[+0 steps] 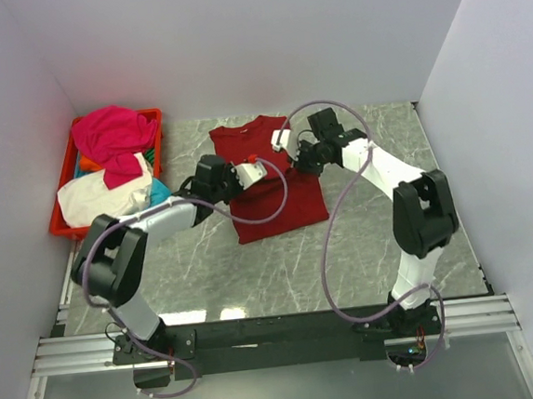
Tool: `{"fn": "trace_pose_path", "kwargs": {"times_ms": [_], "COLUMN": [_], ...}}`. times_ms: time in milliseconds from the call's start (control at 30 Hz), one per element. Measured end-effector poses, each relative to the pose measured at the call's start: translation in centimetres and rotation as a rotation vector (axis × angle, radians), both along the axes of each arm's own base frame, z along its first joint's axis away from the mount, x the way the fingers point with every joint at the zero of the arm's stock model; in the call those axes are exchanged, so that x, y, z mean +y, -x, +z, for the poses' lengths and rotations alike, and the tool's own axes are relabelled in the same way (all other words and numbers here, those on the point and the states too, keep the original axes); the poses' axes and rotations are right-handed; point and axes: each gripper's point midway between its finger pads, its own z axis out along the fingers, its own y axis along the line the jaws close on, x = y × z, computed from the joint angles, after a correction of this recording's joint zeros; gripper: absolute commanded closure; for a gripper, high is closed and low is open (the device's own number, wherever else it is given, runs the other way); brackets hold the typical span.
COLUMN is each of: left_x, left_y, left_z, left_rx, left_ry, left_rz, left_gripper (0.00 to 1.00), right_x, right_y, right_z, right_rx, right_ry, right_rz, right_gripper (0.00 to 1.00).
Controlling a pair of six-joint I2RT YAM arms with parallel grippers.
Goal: Fold and stack the t-shirts
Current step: Fold the tshirt
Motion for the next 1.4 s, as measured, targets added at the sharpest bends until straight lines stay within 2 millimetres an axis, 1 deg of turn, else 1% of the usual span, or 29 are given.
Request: {"fn": "trace_pose_path", "kwargs": {"times_ms": [67,133,300,367,600,633,667,700,733,800,833,867,933,1000,1067,1100,1167,1200,1233,1267,1300,1333,1367,1400], "left_x": [0.2,0.2,0.3,0.5,1.0,1.0,1.0,1.0,1.1,1.5,1.7,2.0,2.6,3.4,4.3,4.7,4.8,4.7,4.4,3.9,3.2,2.3,1.2,0.2], "left_y": [-1.2,-2.0,-3.7,-4.1,-5.1,-5.2,-5.4,-5.7,-6.1,-6.8,-7.2,-7.6,-8.7,-9.4,-9.4,-9.1,-7.5,-6.3,-4.5,-2.5,-0.3,2.3,4.4,6.6], "left_z": [-0.4,-0.8,-1.9,-2.0,-2.2,-2.3,-2.4,-2.4,-2.3,-1.9,-1.6,-1.2,0.1,1.8,4.6,6.3,9.8,11.1,12.3,13.2,13.6,13.0,12.2,10.4], "left_rx": [0.012,0.02,0.049,0.056,0.066,0.071,0.073,0.076,0.077,0.073,0.072,0.066,0.049,0.024,-0.014,-0.038,-0.083,-0.107,-0.129,-0.152,-0.178,-0.189,-0.194,-0.185], "left_ry": [0.004,0.004,0.002,0.002,0.003,0.003,0.002,0.006,0.016,0.042,0.06,0.08,0.126,0.167,0.209,0.226,0.263,0.274,0.279,0.281,0.263,0.23,0.203,0.168], "left_rz": [0.009,0.014,0.021,0.026,0.041,0.045,0.049,0.06,0.084,0.14,0.173,0.207,0.276,0.329,0.355,0.354,0.307,0.269,0.216,0.152,0.07,-0.029,-0.115,-0.202], "left_gripper": [1.0,1.0,1.0,1.0,0.99,0.87,0.76,0.61,0.41,0.36,0.31,0.29,0.27,0.27,0.3,0.32,0.32,0.31,0.31,0.32,0.33,0.33,0.33,0.32], "right_x": [0.2,0.4,0.5,0.6,1.2,1.3,1.3,1.3,1.3,0.9,0.6,0.4,-0.2,-0.9,-1.6,-1.9,-2.5,-2.7,-2.8,-3.0,-3.3,-3.6,-3.7,-3.7], "right_y": [-1.1,-2.2,-3.8,-4.3,-6.3,-6.6,-6.9,-7.1,-7.4,-8.0,-8.5,-9.1,-10.5,-11.4,-11.6,-11.4,-10.0,-9.0,-7.8,-6.2,-4.4,-2.5,-0.3,1.8], "right_z": [-0.4,-0.9,-1.9,-2.2,-2.1,-2.0,-2.1,-2.2,-2.3,-2.4,-2.3,-2.0,-1.2,-0.8,-0.5,-0.4,-0.1,0.3,0.5,0.9,1.1,1.3,1.1,0.8], "right_rx": [0.008,0.012,0.018,0.022,0.007,0.004,0.005,0.009,0.006,-0.006,-0.02,-0.04,-0.092,-0.117,-0.122,-0.115,-0.074,-0.058,-0.041,-0.027,-0.021,-0.027,-0.028,-0.037], "right_ry": [0.004,0.009,0.021,0.022,0.012,0.01,0.009,0.008,0.009,0.014,0.012,0.007,-0.008,-0.019,-0.037,-0.05,-0.07,-0.076,-0.076,-0.073,-0.062,-0.051,-0.036,-0.024], "right_rz": [-0.014,-0.029,-0.061,-0.071,-0.092,-0.097,-0.104,-0.118,-0.13,-0.183,-0.214,-0.254,-0.343,-0.413,-0.455,-0.455,-0.403,-0.343,-0.284,-0.2,-0.115,-0.027,0.061,0.141], "right_gripper": [1.0,1.0,1.0,1.0,1.0,0.96,0.82,0.68,0.6,0.51,0.47,0.43,0.4,0.39,0.39,0.39,0.39,0.38,0.37,0.35,0.31,0.28,0.25,0.25]}}
